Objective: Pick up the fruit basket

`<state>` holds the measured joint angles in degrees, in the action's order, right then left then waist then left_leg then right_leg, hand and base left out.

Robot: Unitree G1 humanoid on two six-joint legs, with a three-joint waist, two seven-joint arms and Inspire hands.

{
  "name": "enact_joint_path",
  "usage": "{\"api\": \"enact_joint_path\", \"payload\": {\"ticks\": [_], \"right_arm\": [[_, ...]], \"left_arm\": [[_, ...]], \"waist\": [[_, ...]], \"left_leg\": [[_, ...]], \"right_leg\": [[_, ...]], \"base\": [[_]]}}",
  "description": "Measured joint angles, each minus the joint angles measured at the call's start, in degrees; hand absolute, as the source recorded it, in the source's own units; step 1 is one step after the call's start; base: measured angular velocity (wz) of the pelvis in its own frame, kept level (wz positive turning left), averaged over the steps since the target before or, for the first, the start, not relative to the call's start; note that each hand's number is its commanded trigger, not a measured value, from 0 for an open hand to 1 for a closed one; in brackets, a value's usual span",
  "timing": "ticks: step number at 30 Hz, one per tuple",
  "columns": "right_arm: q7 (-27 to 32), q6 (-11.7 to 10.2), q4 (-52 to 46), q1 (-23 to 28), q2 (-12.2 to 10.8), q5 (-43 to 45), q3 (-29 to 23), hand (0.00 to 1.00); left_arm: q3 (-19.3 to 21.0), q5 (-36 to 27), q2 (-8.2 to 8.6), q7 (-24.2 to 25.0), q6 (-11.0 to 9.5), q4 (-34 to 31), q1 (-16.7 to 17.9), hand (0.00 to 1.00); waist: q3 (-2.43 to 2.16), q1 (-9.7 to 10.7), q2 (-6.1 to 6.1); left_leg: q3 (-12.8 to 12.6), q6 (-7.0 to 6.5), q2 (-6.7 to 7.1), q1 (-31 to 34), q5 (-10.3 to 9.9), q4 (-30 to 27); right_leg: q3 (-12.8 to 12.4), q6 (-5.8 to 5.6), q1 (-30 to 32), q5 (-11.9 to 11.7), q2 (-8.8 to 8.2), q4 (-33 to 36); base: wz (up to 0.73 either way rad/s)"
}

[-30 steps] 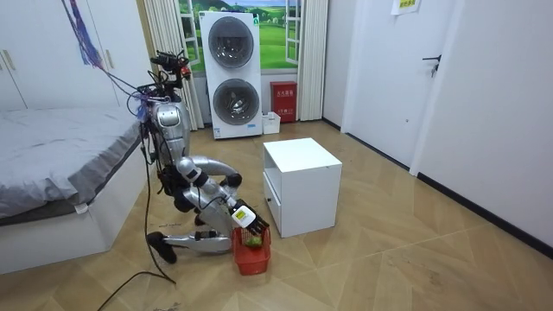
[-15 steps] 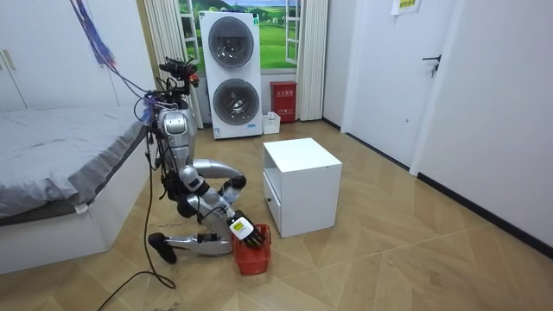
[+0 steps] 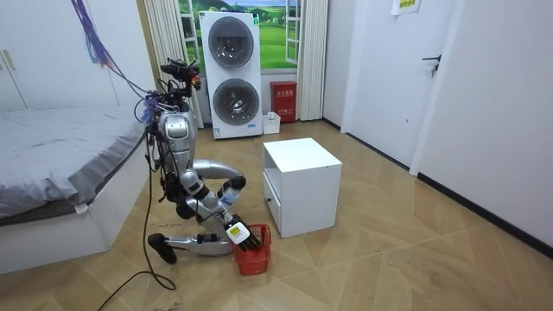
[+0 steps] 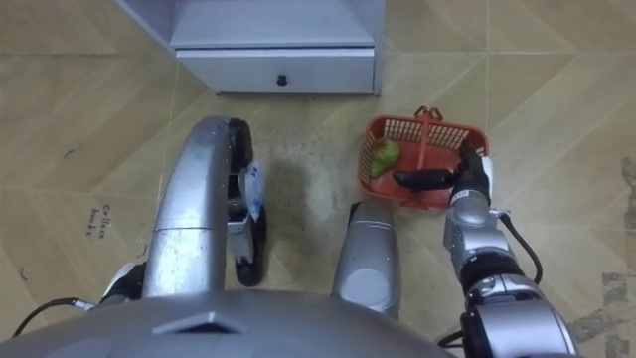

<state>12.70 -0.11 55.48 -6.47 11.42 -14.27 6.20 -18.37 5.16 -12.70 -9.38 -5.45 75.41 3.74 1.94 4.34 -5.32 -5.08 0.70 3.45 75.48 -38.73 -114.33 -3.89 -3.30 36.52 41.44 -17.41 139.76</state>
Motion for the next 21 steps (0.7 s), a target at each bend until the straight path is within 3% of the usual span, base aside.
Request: {"api": "enact_joint_path", "payload": {"ticks": [3,4,5,6,8,12,21], "right_arm": [[-0.8,0.0,0.0,-0.2,0.0,-1.0,1.4,0.0],[-1.3,0.0,0.0,-0.2,0.0,-1.5,1.6,0.06],[-1.6,0.0,0.0,-0.3,-0.1,-1.6,1.6,0.48],[-1.9,0.0,0.1,-0.3,0.0,-2.0,1.6,0.7],[-2.5,0.0,0.6,-0.5,0.1,-2.3,1.6,1.0],[-4.4,0.2,3.5,-1.4,0.0,-3.1,2.3,1.0],[-6.0,0.5,5.1,-1.7,0.1,-3.2,3.8,1.0]], "left_arm": [[0.2,-0.1,-0.02,0.0,0.0,0.0,0.0,0.0],[0.2,-0.3,-0.02,0.0,0.0,0.0,0.0,0.0],[0.2,-0.8,-0.01,0.0,0.0,0.0,-0.1,0.0],[0.2,-1.2,-0.01,0.1,0.0,0.1,-0.4,0.0],[0.2,-1.2,0.0,0.5,0.1,0.3,-1.1,0.0],[0.2,-1.2,0.03,1.5,0.2,0.5,-1.9,0.0],[0.2,-1.2,0.04,2.8,0.2,0.5,-2.3,0.0]], "waist": [[0.0,-0.4,0.01],[0.01,-0.7,0.02],[0.01,-0.9,0.01],[0.02,-1.2,0.04],[0.16,-1.7,0.24],[0.42,-1.8,0.81],[0.41,-2.3,1.07]], "left_leg": [[0.3,0.0,-0.02,0.0,0.0,-0.1],[0.5,0.01,-0.02,0.0,0.0,-0.2],[0.5,0.02,-0.02,0.0,0.0,-0.2],[0.5,0.02,-0.03,0.1,0.0,-0.1],[0.5,0.02,-0.03,0.1,0.0,0.0],[0.5,0.03,-0.02,0.1,0.0,0.0],[0.5,0.05,-0.71,0.3,0.0,0.4]], "right_leg": [[-0.3,0.0,0.2,0.0,0.49,0.0],[-0.3,0.0,0.2,0.0,0.55,0.0],[-0.4,0.0,0.3,0.0,0.55,0.0],[-0.4,-0.01,0.4,0.0,0.55,0.0],[-0.3,-0.01,0.5,0.0,0.63,0.0],[-0.4,-0.01,0.6,0.0,0.65,0.0],[0.4,-0.02,0.8,0.0,0.78,0.0]], "base": [[-0.06],[-0.09],[-0.04],[0.0],[0.0],[0.0],[0.01]]}}
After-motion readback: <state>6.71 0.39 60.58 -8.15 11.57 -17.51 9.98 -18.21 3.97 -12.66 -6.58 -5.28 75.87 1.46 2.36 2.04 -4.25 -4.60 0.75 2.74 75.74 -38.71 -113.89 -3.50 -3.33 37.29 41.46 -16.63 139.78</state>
